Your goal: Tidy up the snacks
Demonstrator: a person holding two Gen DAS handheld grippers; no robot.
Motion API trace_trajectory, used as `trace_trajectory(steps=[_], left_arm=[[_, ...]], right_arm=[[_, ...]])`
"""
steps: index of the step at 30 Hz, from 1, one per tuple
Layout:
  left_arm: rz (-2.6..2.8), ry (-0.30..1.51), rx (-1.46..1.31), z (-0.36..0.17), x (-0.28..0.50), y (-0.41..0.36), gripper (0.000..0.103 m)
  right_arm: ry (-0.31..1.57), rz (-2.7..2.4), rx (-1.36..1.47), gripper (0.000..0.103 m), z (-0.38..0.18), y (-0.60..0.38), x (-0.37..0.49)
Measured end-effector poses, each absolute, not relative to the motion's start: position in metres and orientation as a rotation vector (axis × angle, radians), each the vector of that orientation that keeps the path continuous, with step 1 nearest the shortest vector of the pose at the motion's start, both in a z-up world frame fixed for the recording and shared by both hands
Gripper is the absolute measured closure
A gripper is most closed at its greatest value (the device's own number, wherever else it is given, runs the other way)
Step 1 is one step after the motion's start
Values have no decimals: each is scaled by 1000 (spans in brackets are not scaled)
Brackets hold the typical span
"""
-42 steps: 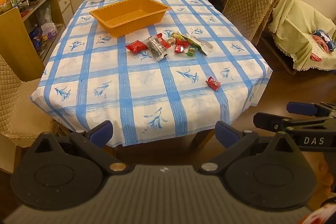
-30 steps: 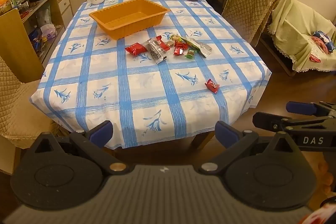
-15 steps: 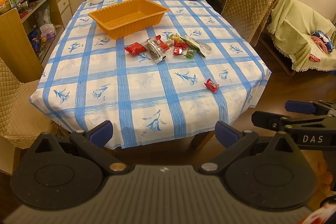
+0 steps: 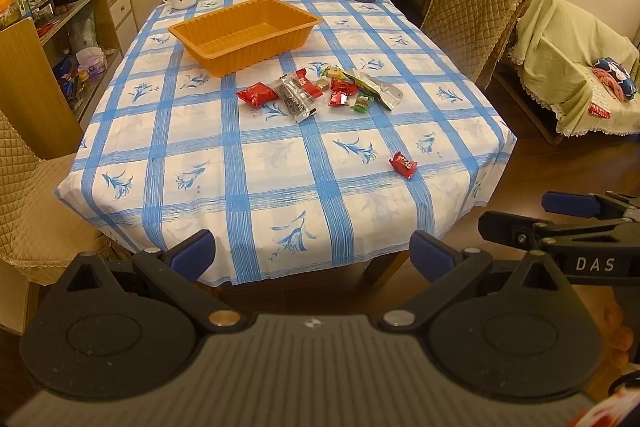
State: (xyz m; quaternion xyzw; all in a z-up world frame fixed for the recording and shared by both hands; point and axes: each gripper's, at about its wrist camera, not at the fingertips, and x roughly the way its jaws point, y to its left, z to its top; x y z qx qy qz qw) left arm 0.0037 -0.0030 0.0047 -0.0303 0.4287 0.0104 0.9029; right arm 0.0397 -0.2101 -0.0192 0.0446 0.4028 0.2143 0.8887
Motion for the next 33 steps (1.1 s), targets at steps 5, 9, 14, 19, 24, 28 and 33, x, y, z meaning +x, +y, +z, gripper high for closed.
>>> trace_trajectory(steps=[5,9,14,19,24,28,33], left_arm=[[22,886,-62,5,5,-4,0],[22,886,-62,5,4,-4,0],[22,886,-61,5,5,-4,0],[22,886,-62,5,4,-4,0],[23,885,-61,5,4,-4,0],[22,886,-61,4,4,-4,0],[23,885,-59,5,4,-4,0]], right_arm=[[837,446,93,5,-19,-210,40],[837,445,94,5,-23,-212,40],[838,446,96,5,-18,-210,42],[837,446,96,5,-21,-212,42],[837,446,97,5,-20,-212,43],[837,447,99,5,-21,-213,43],[837,448,100,5,-19,-213,44]])
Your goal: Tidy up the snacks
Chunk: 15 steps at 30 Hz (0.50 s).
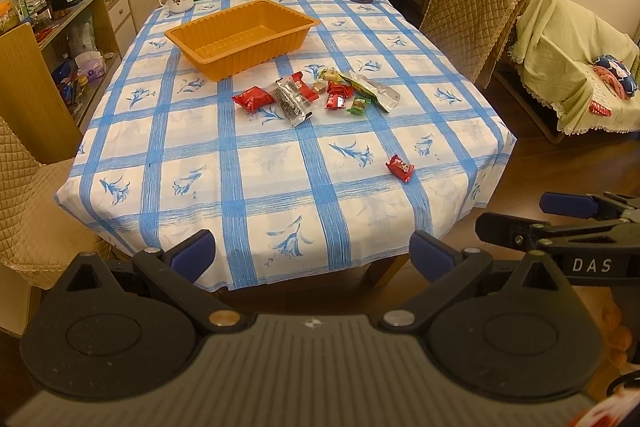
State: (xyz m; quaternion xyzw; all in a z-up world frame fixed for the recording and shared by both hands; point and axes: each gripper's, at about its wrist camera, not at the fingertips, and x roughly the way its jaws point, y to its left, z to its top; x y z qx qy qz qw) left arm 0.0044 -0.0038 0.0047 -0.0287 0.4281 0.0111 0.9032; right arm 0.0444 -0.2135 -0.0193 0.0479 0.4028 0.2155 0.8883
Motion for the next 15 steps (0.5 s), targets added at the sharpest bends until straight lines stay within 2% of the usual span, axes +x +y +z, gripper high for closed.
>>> trace_trajectory(steps=[15], left_arm=[[26,885,-60,4,4,-5,0]], right_arm=[[837,451,102,5,-22,-216,45]])
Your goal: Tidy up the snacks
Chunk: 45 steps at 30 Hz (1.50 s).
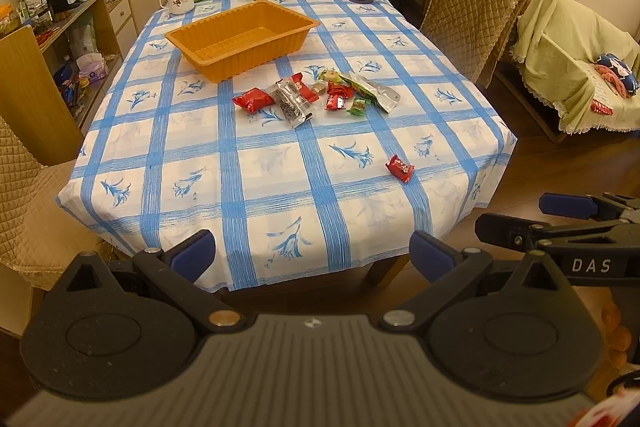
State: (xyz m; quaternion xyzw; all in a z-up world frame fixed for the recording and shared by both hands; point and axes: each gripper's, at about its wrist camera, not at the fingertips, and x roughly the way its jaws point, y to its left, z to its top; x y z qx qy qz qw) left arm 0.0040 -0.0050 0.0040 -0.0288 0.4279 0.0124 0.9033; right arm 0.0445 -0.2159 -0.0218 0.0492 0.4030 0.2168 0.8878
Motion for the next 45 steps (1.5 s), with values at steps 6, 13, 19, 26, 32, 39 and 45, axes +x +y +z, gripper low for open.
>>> trace_trajectory(steps=[6,13,19,26,32,39,45], left_arm=[[31,877,-56,11,12,-9,0],[51,827,-31,13,8,-5,0],[80,780,3,6,11,3,0],[68,779,31,-12,25,13,0],[38,801,34,-28,54,26,0],[-9,831,51,-44,96,42,4],[-37,861,69,-58,130,55,5]], right_arm=[[833,457,103,5,-18,-217,47],[815,462,127,5,-30,-227,49],[798,462,151,6,-50,-244,56],[751,466,119,7,-69,-249,71],[724,518,69,24,-84,-236,90],[727,557,-26,44,-106,-209,128],[762,566,-90,56,-128,-192,161]])
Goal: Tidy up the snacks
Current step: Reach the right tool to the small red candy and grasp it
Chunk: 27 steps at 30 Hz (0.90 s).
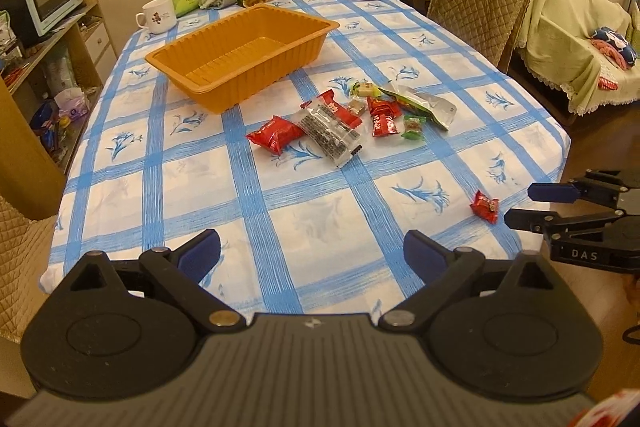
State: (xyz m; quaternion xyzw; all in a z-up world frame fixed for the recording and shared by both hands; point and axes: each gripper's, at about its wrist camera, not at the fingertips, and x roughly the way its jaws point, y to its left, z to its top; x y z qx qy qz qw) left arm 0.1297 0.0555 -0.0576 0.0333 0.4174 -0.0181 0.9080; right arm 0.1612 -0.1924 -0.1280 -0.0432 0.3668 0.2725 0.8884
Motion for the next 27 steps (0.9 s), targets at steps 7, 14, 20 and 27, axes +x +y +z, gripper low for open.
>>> trace_trajectory(steps=[7,14,20,27], left_arm=[[-74,887,76,-71,154,61,7],[-98,909,69,-80,171,59,9],[-110,916,62,-85,181,57,10],[-117,908,46,-92,200,50,13]], right_arm=[[788,565,-151,58,-147,-178,186],[791,588,-259,67,-158,-165,195],[798,601,-258,85,-161,-165,200],[789,558,-148,85,-149,-176,211]])
